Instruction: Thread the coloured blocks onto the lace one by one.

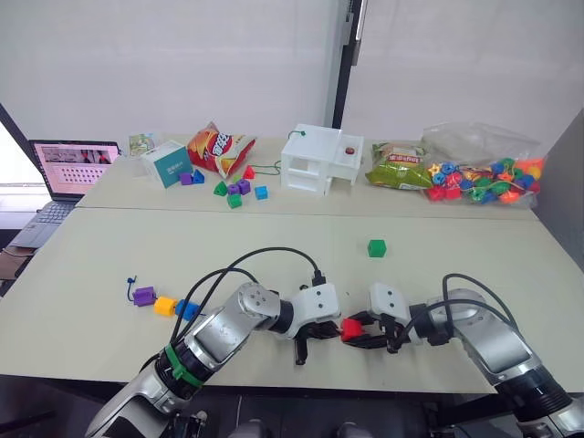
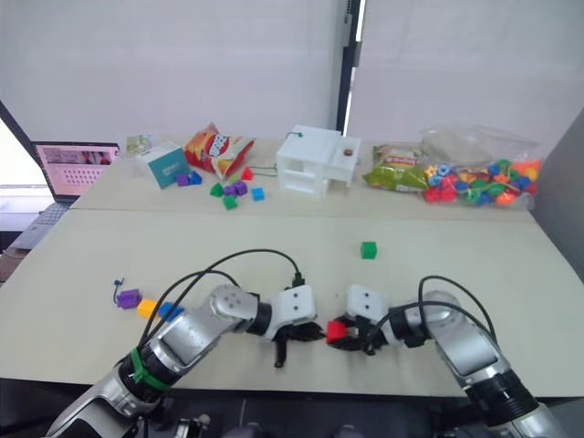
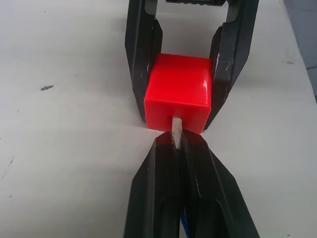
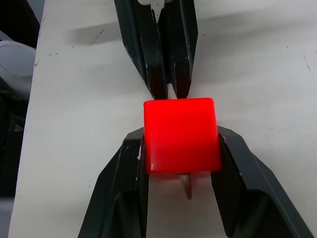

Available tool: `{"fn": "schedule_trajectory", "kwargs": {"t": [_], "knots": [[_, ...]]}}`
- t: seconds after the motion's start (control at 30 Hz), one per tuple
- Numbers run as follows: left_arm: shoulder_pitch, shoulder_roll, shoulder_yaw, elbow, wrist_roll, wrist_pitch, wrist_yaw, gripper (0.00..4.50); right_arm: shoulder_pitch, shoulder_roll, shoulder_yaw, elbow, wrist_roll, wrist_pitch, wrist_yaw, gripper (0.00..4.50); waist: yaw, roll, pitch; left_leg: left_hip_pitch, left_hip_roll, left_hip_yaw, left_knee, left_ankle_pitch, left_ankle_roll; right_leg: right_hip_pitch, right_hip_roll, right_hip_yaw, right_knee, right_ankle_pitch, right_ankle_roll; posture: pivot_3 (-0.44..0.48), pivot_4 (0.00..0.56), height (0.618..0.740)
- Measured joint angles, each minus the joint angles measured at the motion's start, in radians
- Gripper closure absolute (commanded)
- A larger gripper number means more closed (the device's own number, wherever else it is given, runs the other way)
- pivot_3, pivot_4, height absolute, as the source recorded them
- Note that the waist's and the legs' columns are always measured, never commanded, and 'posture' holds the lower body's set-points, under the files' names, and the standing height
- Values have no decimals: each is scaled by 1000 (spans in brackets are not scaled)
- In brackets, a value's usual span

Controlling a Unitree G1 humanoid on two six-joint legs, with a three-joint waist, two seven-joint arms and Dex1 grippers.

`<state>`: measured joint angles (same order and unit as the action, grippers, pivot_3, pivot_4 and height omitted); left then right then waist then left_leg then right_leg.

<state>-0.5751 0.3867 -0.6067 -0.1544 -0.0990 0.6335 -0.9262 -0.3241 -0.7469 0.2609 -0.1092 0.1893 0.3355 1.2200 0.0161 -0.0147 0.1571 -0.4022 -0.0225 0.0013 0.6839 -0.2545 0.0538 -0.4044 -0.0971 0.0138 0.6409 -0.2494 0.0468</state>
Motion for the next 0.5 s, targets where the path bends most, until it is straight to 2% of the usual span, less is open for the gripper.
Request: {"fn": "schedule_trajectory", "kwargs": {"t": [0.17,0.37,0.5], "knots": [[34,26,25,-5,-4,-49,-22,2211,12,11,2,-27,-9,3,-5,3311,-4,0,0,0,1,0,0,0,0,-1,1,0,0,0,0,0,150,740],[85,91,115,-29,-48,-99,-67,2188,22,19,3,-35,-9,2,-10,3311,-5,0,0,0,1,0,0,0,0,-1,1,0,0,0,0,0,150,740],[118,142,135,-26,-47,-150,-93,2188,23,19,2,-37,-8,3,-23,3311,-4,0,0,0,0,0,0,0,0,-1,0,0,0,0,0,0,150,740]]}}
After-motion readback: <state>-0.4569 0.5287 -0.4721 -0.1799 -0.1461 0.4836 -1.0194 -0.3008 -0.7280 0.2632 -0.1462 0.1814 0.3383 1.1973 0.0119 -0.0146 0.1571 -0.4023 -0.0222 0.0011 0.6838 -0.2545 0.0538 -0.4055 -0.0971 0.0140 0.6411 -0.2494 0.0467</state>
